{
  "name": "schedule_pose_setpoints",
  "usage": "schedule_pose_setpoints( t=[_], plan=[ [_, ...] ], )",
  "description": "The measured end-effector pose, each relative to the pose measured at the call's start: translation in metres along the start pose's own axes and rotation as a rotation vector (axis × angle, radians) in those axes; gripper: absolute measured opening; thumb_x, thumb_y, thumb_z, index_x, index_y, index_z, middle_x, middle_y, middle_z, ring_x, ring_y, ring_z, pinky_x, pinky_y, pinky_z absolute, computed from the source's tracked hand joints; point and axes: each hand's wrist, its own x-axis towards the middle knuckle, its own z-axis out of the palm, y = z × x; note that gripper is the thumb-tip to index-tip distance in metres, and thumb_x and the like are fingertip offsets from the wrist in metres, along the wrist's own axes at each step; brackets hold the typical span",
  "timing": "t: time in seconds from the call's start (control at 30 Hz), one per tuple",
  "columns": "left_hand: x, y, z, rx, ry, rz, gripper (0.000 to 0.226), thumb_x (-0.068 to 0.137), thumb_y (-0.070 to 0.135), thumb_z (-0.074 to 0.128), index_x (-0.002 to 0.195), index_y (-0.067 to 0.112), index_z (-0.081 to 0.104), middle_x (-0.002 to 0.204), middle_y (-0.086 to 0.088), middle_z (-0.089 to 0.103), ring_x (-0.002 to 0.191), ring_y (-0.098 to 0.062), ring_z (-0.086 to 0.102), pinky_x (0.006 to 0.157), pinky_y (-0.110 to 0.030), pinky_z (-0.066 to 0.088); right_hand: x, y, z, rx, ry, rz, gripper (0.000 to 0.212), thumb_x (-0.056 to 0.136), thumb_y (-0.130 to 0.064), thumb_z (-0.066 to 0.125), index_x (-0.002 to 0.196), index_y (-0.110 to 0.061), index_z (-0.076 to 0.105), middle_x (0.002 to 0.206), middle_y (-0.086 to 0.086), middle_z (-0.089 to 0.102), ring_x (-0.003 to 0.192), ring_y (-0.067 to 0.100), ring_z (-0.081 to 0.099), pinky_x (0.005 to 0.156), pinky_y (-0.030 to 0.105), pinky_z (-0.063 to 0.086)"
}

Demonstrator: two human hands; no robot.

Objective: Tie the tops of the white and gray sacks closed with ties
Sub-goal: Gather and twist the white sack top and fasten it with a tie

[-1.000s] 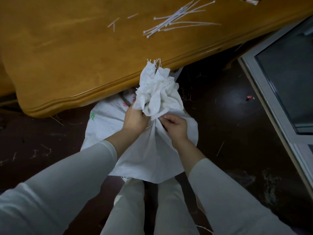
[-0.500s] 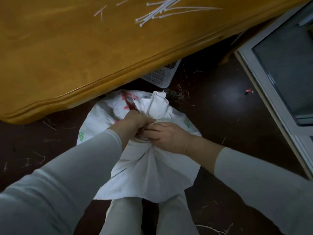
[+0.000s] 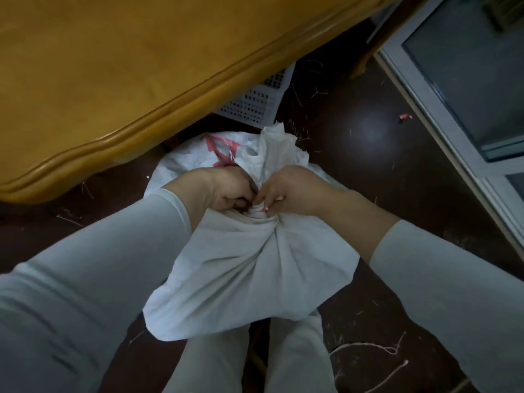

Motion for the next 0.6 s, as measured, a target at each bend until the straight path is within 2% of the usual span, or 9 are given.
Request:
schedule_pose_setpoints(
  t=[0.07, 0.13, 0.2, 0.27, 0.3, 0.4, 0.47, 0.5, 0.6],
  plan=[
    [-0.002, 0.0, 0.001, 0.183, 0.013, 0.009, 0.022, 0.082, -0.015, 0.049, 0.073, -0.001, 0.063, 0.059, -0.011, 0.055, 0.056, -0.02, 0.047, 0.057, -0.026, 0.042, -0.004, 0.0, 0.005, 0.071, 0.022, 0.054, 0.017, 0.074, -0.009, 0.074, 0.09, -0.002, 0.075, 0.109, 0.005, 0.071, 0.097, 0.015, 0.064, 0.08, 0.018, 0.042],
    [-0.004, 0.002, 0.005, 0.418, 0.042, 0.027, 0.013, 0.081, -0.006, 0.056, 0.083, -0.003, 0.069, 0.054, -0.008, 0.056, 0.054, -0.021, 0.05, 0.055, -0.025, 0.043, -0.006, 0.001, 0.012, 0.128, 0.028, 0.102, 0.017, 0.072, -0.009, 0.077, 0.088, -0.002, 0.076, 0.107, 0.004, 0.072, 0.091, 0.005, 0.06, 0.073, 0.005, 0.038],
    [-0.004, 0.004, 0.009, 0.591, 0.057, 0.054, 0.012, 0.08, 0.002, 0.062, 0.089, -0.001, 0.07, 0.067, -0.011, 0.065, 0.061, -0.023, 0.06, 0.059, -0.029, 0.051, -0.007, 0.003, 0.016, 0.187, 0.047, 0.116, 0.018, 0.069, -0.009, 0.078, 0.086, -0.002, 0.076, 0.104, 0.006, 0.072, 0.087, 0.001, 0.059, 0.073, 0.002, 0.037],
    [-0.002, 0.005, 0.011, 0.762, 0.118, 0.09, 0.016, 0.077, 0.008, 0.067, 0.092, 0.002, 0.072, 0.086, -0.013, 0.072, 0.079, -0.026, 0.068, 0.072, -0.031, 0.056, -0.009, 0.007, 0.018, 0.263, 0.091, 0.102, 0.018, 0.069, -0.007, 0.079, 0.085, 0.0, 0.076, 0.1, 0.009, 0.073, 0.086, 0.004, 0.062, 0.075, 0.003, 0.039],
    [-0.004, 0.007, 0.012, 0.837, 0.17, 0.116, 0.017, 0.076, 0.01, 0.068, 0.092, 0.005, 0.072, 0.091, -0.012, 0.072, 0.084, -0.026, 0.068, 0.072, -0.028, 0.054, -0.011, 0.009, 0.018, 0.305, 0.123, 0.104, 0.017, 0.069, -0.006, 0.078, 0.084, 0.001, 0.075, 0.099, 0.011, 0.073, 0.088, 0.008, 0.063, 0.078, 0.006, 0.041],
    [-0.01, 0.012, 0.016, 0.962, 0.315, 0.212, 0.017, 0.085, 0.017, 0.058, 0.096, 0.008, 0.068, 0.101, -0.012, 0.067, 0.094, -0.028, 0.062, 0.069, -0.026, 0.041, -0.015, 0.013, 0.018, 0.418, 0.233, 0.108, 0.015, 0.071, -0.003, 0.076, 0.085, 0.002, 0.074, 0.096, 0.017, 0.072, 0.092, 0.024, 0.067, 0.088, 0.031, 0.05],
    [-0.016, 0.013, 0.02, 0.985, 0.394, 0.251, 0.021, 0.088, 0.022, 0.053, 0.098, 0.009, 0.066, 0.105, -0.014, 0.064, 0.099, -0.032, 0.059, 0.072, -0.029, 0.039, -0.015, 0.017, 0.018, 0.453, 0.319, 0.102, 0.012, 0.073, -0.004, 0.075, 0.084, 0.001, 0.074, 0.092, 0.019, 0.072, 0.09, 0.031, 0.067, 0.087, 0.041, 0.051],
    [-0.018, 0.013, 0.022, 0.98, 0.439, 0.262, 0.022, 0.089, 0.022, 0.051, 0.1, 0.01, 0.066, 0.106, -0.015, 0.064, 0.1, -0.034, 0.059, 0.074, -0.031, 0.04, -0.014, 0.02, 0.018, 0.474, 0.366, 0.115, 0.012, 0.073, -0.004, 0.074, 0.083, 0.001, 0.073, 0.092, 0.019, 0.072, 0.089, 0.029, 0.067, 0.086, 0.039, 0.051],
    [-0.016, 0.006, 0.028, 0.929, 0.61, 0.308, 0.026, 0.089, 0.022, 0.048, 0.103, 0.007, 0.064, 0.104, -0.018, 0.065, 0.099, -0.036, 0.058, 0.074, -0.035, 0.042, -0.009, 0.029, 0.02, 0.614, 0.473, 0.22, 0.015, 0.073, -0.003, 0.074, 0.088, 0.0, 0.073, 0.095, 0.016, 0.072, 0.08, 0.007, 0.065, 0.085, 0.028, 0.05]
  ],
)
